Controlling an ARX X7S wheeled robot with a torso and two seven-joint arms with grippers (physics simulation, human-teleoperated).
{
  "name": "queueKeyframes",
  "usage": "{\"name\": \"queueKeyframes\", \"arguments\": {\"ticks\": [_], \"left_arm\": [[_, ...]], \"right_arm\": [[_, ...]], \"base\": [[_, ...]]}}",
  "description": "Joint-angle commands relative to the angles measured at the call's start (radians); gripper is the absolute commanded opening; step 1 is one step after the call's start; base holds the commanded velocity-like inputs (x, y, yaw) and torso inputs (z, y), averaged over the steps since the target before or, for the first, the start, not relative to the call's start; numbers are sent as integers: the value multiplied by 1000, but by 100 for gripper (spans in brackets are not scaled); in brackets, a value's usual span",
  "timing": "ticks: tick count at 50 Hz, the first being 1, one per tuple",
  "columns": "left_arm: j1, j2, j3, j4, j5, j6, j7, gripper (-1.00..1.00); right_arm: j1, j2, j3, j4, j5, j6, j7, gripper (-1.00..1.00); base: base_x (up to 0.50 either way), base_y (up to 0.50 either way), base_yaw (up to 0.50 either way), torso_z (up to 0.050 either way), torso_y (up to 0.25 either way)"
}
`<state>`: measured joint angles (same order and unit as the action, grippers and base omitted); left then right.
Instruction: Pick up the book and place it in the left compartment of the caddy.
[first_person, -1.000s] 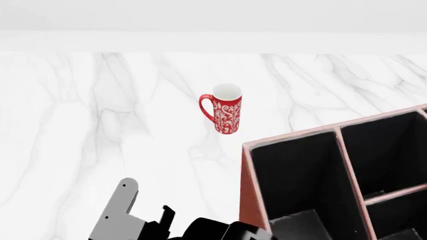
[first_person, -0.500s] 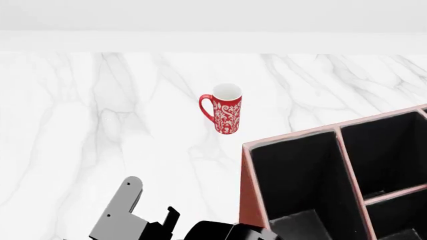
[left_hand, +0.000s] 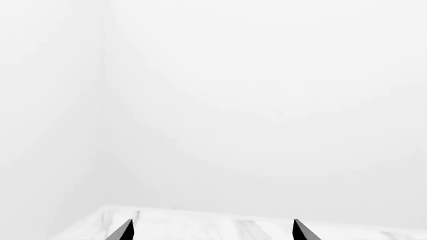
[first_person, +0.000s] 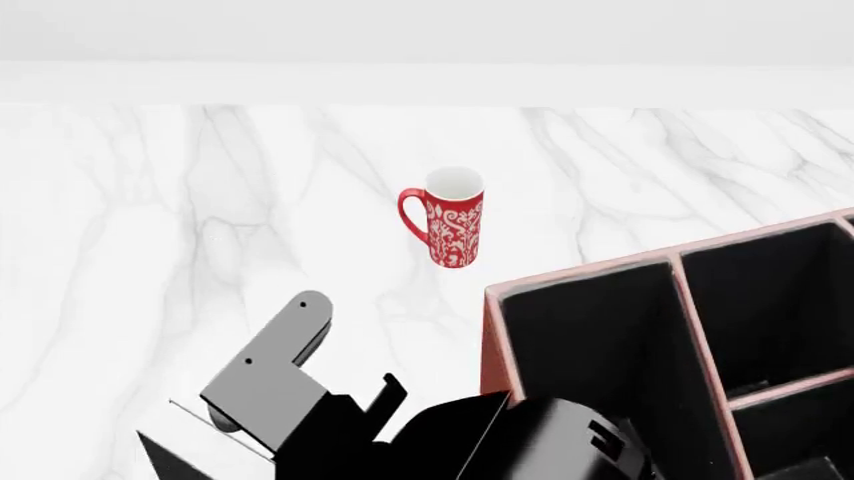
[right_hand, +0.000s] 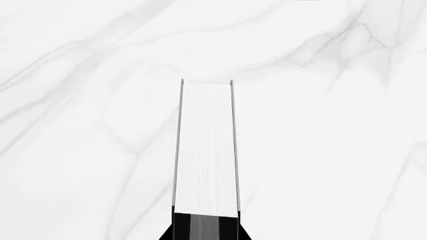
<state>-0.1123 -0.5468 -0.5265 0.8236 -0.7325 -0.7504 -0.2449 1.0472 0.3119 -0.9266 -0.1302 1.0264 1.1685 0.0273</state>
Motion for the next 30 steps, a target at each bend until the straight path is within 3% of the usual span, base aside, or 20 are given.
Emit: {"name": "queueKeyframes", "arguments": {"ticks": [1,7,18,30], "left_arm": [[3,0,10,-5,8,10,0,100],[1,-4,4,-5,-6,2,-4,100],[5,-5,20,-3,1,7,-3,100],[6,-8,29,-7,8,12,-8,100]], "right_arm": [[14,1,143,-83,128,135,172,-100],[15,2,220,-125,231,196,291,-100],[32,23,369,-191,583,272,617,-100],[112,94,353,-246,950,172,938,-100]], "base": [[0,0,0,0,0],[0,0,0,0,2],[0,0,0,0,1],[0,0,0,0,1]]}}
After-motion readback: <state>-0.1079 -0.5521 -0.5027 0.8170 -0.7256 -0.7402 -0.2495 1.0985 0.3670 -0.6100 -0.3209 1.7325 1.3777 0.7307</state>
